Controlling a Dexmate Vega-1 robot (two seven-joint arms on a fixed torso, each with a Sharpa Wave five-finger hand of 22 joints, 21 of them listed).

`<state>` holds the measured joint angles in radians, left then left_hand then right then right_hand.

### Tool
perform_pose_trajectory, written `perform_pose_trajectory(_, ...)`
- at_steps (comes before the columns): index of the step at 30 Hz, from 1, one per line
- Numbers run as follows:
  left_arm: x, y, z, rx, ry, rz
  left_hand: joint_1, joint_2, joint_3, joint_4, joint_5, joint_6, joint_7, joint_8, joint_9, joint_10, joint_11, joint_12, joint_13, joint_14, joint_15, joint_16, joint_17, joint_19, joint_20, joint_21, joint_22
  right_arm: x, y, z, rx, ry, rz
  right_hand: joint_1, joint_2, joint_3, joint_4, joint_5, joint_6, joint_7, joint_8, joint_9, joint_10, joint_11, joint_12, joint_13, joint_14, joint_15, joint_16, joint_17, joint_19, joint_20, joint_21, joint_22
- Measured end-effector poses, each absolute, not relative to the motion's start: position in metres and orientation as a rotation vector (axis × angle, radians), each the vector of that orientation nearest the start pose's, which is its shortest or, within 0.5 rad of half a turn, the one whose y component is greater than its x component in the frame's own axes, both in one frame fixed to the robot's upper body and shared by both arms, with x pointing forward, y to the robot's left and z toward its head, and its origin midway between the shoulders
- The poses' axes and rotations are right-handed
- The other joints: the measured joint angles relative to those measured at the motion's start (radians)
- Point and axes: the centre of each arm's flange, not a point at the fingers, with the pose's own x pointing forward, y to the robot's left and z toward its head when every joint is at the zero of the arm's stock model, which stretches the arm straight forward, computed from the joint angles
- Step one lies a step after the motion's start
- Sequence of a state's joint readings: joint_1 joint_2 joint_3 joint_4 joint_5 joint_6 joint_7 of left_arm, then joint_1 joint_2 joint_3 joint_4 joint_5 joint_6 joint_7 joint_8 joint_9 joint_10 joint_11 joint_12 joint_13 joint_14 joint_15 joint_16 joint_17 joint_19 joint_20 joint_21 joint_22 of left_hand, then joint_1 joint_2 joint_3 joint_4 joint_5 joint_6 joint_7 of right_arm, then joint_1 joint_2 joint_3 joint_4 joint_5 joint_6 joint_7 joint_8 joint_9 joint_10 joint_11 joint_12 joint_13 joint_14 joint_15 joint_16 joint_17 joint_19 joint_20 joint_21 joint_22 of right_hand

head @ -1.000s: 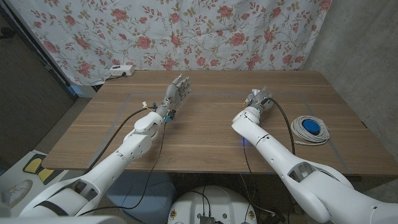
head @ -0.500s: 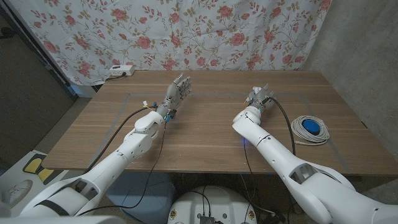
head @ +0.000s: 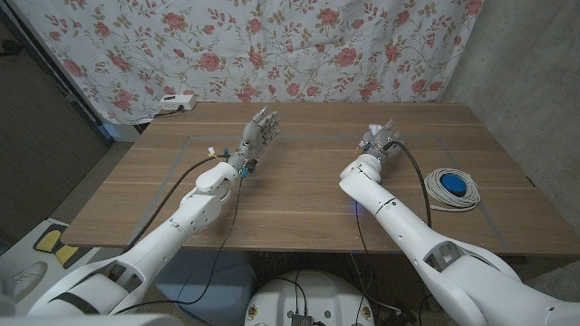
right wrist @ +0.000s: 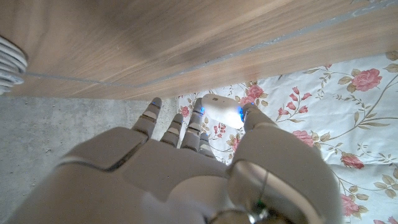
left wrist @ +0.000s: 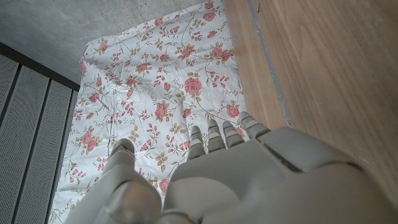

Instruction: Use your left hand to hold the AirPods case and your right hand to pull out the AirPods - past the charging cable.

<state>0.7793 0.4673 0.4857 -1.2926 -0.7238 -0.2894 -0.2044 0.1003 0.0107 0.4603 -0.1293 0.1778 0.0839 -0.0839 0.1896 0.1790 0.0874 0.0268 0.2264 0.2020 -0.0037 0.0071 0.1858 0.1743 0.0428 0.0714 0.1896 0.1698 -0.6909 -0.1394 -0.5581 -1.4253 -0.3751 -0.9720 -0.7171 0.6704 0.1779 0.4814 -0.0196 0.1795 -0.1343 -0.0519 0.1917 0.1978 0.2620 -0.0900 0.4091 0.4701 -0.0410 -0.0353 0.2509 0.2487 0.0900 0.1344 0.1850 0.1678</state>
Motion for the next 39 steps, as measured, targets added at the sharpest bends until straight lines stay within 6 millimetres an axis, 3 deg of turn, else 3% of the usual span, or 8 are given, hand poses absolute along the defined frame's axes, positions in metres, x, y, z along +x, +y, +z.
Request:
perform_pose_trajectory(16, 0.652, 0.21, -0.026, -0.082, -0.592, -0.5, 0.0, 0.0, 0.0, 0.0, 0.0, 0.011, 0.011, 0.0, 0.0, 0.003, -0.003, 0.0, 0.0, 0.0, 0.0, 0.0, 0.0, 0.0, 0.0, 0.0, 0.0, 0.624, -0.186, 0.009, -0.706, -0.233, -0.699, 0.001, -0.001, -0.003, -0.003, -0.003, -0.001, 0.009, 0.0, 0.0, 0.004, 0.004, 0.024, 0.015, -0.005, 0.005, 0.0, 0.005, -0.003, 0.003, 0.0, 0.0)
perform_pose_trajectory(37, 0.648, 0.201, -0.021, -0.091, -0.606, -0.526, -0.004, 0.004, -0.003, 0.003, 0.0, 0.044, 0.028, 0.007, 0.0, 0.04, 0.0, 0.008, 0.0, 0.005, 0.004, 0.0, 0.0, 0.0, 0.0, 0.0, 0.0, 0.611, -0.183, 0.02, -0.606, -0.3, -0.606, -0.002, 0.001, -0.009, -0.002, -0.002, -0.001, 0.009, 0.0, 0.0, 0.004, 0.004, 0.039, 0.029, -0.005, 0.005, 0.0, 0.005, -0.003, 0.003, 0.0, 0.0)
perform_pose_trajectory(39, 0.648, 0.2, -0.02, -0.099, -0.606, -0.532, -0.007, 0.007, -0.003, 0.003, 0.0, 0.058, 0.04, 0.011, 0.0, 0.049, 0.002, 0.008, 0.001, 0.013, 0.005, 0.0, 0.0, 0.002, -0.017, 0.0, 0.0, 0.604, -0.185, 0.024, -0.589, -0.321, -0.602, -0.005, -0.002, -0.009, -0.002, -0.002, -0.001, 0.009, 0.0, 0.0, 0.004, 0.004, 0.039, 0.03, -0.005, 0.005, 0.0, 0.005, -0.003, 0.004, 0.0, 0.0)
